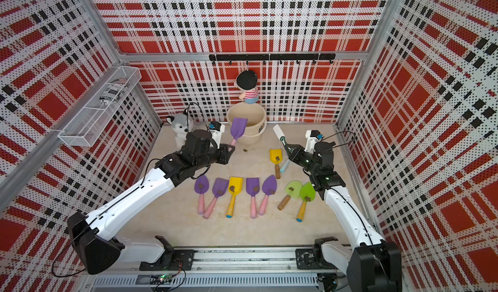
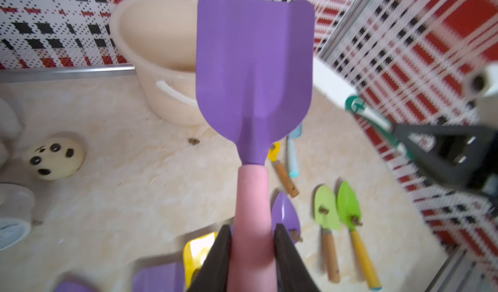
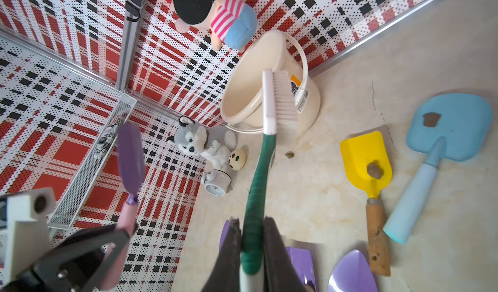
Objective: Brush the soil off the hand trowel and place it into the bucket
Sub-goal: Brush off the soil from the hand trowel, then place the hand trowel in the bucket.
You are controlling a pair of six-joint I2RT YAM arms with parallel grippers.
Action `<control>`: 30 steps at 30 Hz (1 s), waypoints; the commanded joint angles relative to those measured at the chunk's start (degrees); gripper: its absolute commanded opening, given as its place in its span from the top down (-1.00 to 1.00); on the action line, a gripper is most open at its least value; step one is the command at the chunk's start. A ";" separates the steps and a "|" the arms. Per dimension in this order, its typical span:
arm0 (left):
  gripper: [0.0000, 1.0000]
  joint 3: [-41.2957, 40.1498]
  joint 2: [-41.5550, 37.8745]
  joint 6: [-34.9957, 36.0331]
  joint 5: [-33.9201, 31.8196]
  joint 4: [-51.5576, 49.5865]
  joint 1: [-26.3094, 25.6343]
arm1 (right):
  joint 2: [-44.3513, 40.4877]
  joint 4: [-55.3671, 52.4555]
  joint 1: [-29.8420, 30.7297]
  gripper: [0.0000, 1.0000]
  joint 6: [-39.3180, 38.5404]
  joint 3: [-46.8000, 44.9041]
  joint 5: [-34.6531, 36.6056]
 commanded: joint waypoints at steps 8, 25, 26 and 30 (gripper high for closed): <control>1.00 9.88 14.26 -43.25 17.54 30.19 9.84 | -5.80 -0.23 -0.01 1.00 2.43 -4.03 2.09; 1.00 15.46 37.09 -84.49 22.65 49.68 11.66 | -10.57 -7.68 -0.01 1.00 0.46 -1.85 5.66; 1.00 15.97 37.90 -84.84 22.73 49.03 11.77 | -10.63 -7.84 0.01 1.00 0.44 -1.66 5.75; 1.00 18.78 40.09 -83.59 22.75 42.19 11.88 | -10.69 -8.85 -0.01 1.00 0.05 -0.70 6.14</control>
